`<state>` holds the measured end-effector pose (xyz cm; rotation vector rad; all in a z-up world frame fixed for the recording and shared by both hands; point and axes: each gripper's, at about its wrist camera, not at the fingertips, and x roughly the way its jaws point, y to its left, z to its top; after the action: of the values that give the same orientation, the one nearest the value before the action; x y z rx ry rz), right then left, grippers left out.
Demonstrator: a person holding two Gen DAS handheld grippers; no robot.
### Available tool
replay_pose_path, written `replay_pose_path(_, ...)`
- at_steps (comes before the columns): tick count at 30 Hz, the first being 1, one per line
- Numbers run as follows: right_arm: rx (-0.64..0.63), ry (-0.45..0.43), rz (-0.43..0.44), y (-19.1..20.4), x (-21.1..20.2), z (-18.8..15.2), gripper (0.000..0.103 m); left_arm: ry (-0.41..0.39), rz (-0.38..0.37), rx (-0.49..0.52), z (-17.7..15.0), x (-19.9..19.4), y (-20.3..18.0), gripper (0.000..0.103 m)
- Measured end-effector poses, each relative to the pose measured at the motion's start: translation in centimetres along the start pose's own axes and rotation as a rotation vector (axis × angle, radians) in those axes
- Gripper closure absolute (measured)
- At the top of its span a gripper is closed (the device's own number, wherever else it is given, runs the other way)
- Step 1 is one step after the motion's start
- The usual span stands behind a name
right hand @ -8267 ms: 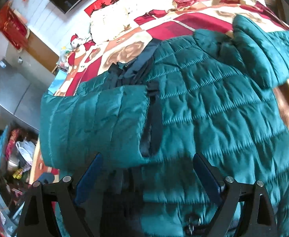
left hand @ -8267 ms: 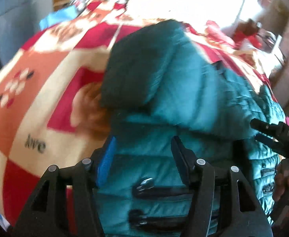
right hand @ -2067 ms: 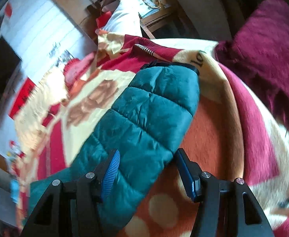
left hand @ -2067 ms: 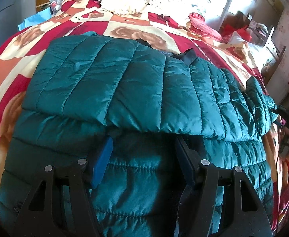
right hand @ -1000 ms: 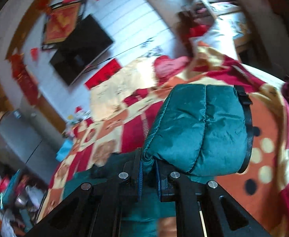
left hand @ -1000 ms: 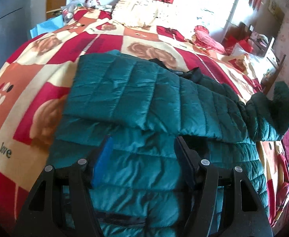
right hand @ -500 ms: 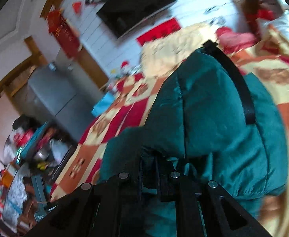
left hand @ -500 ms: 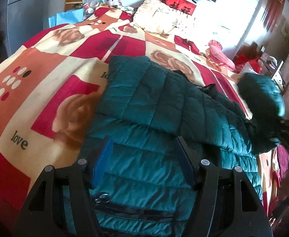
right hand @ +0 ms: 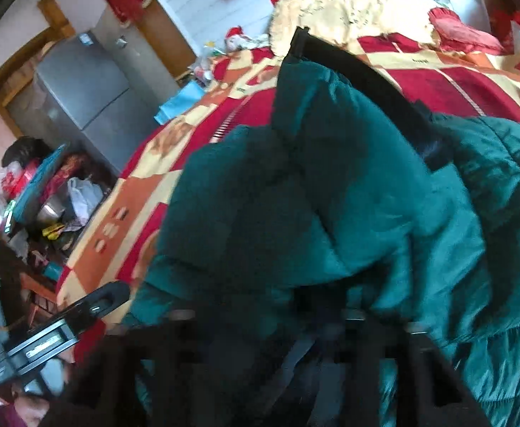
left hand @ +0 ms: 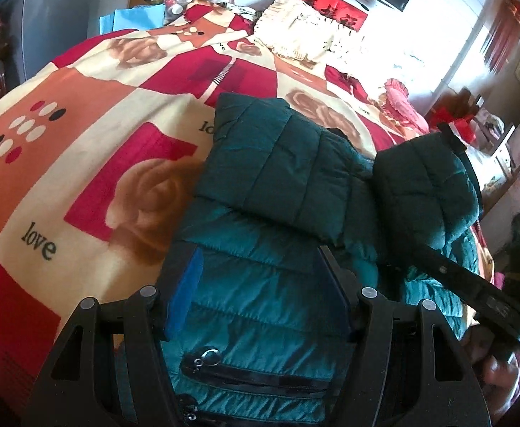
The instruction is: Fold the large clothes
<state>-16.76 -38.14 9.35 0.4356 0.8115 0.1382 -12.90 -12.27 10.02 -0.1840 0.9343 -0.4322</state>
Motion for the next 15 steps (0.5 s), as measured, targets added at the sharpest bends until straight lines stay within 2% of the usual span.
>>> replay_pose_path(6, -0.012, -0.026, -0.004, 0.4, -2.8, -0.8, 0.046, -0.01, -0.095, -0.019, 0.0, -0.8, -0.9, 0.039)
replay_pose_path(10, 0.048, -0.05, 0.016, -1.1, -5.2, -1.6, 0.046, -0.023, -0.16, -0.052, 0.0, -1.4, -0.8, 0.039)
replay_pose_path(15, 0.106, -0.068, 0.015, -2.9, -7.5, -2.1, 0.046, 0.0, -0.153, -0.098, 0.3, -0.7, -0.4, 0.039)
